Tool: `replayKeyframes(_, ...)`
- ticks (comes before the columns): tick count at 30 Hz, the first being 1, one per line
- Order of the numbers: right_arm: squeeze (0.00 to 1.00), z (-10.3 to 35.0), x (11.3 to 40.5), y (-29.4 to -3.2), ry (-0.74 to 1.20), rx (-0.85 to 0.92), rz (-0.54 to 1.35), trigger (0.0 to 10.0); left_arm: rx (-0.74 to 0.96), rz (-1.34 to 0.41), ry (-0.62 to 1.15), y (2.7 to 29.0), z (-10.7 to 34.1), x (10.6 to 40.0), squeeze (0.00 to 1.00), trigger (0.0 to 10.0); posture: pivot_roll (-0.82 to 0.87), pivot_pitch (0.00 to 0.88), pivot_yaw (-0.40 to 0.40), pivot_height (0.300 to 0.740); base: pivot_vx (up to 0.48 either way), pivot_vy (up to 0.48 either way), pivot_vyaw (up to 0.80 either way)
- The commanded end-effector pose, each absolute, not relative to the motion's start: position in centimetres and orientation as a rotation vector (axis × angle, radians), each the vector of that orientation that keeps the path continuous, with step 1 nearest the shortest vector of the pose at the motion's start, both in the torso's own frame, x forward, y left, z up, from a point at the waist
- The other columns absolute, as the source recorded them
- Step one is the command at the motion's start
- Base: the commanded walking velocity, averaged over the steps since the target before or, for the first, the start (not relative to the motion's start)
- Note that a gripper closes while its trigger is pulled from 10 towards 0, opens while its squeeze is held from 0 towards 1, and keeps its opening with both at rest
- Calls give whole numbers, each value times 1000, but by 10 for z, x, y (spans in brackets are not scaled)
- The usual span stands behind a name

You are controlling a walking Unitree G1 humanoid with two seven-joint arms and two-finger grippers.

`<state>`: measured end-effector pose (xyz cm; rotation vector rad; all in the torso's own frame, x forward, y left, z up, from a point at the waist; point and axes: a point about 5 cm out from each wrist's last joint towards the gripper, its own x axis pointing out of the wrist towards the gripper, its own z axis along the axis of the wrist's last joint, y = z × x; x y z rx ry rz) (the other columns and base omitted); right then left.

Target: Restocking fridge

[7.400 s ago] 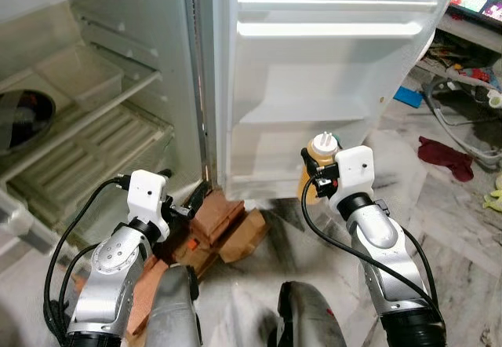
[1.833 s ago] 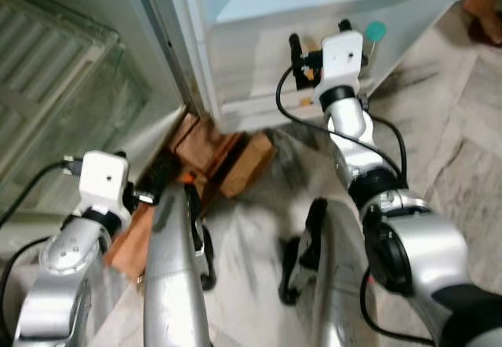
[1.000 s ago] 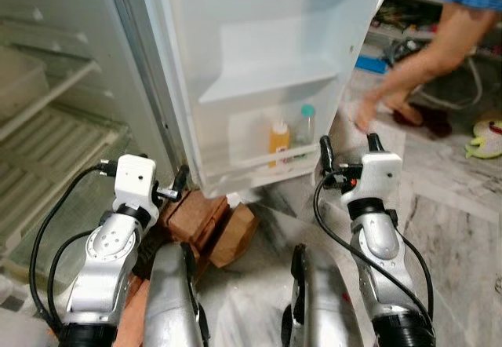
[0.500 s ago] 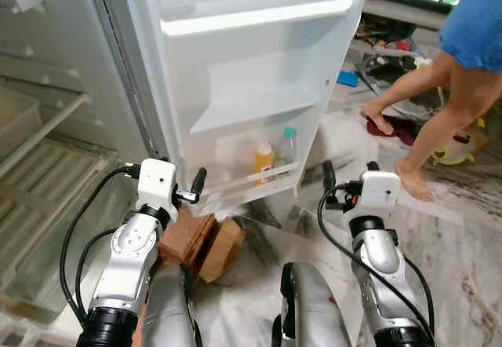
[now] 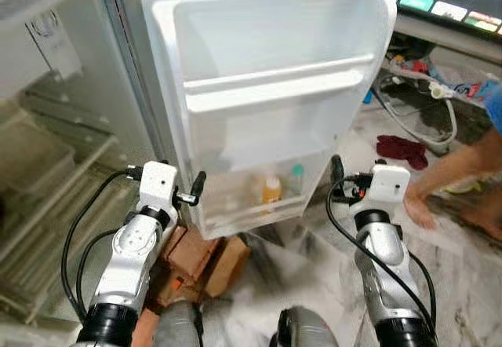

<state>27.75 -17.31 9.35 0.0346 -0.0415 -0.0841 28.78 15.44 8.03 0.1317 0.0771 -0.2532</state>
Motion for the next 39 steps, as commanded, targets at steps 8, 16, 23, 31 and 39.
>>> replayKeyframes(8, 0, 67, 272, -170, 161, 58, -56, 10000, 167, -283, 54, 150, 82, 289, 0, 10000, -48, 0, -52, 740, 0, -37, 0)
replayKeyframes(16, 0, 61, 272, -161, 215, 44, -10, 10000, 156, -317, 53, 141, 78, 285, 0, 10000, -49, 0, -51, 740, 0, -365, 0)
replayKeyframes(23, 0, 68, 274, -159, 173, -8, 58, 10000, 157, -326, 49, 140, 78, 285, 0, 10000, -51, 0, -51, 740, 0, -385, 113)
replayKeyframes(31, 0, 76, 277, -151, 138, -20, 117, 10000, 158, -335, 49, 138, 77, 285, 0, 10000, -52, 0, -50, 740, 0, -390, 781)
replayKeyframes(39, 0, 81, 278, -142, 100, -23, 169, 10000, 160, -345, 50, 136, 76, 284, 0, 10000, -49, 0, -50, 740, 0, -359, 781)
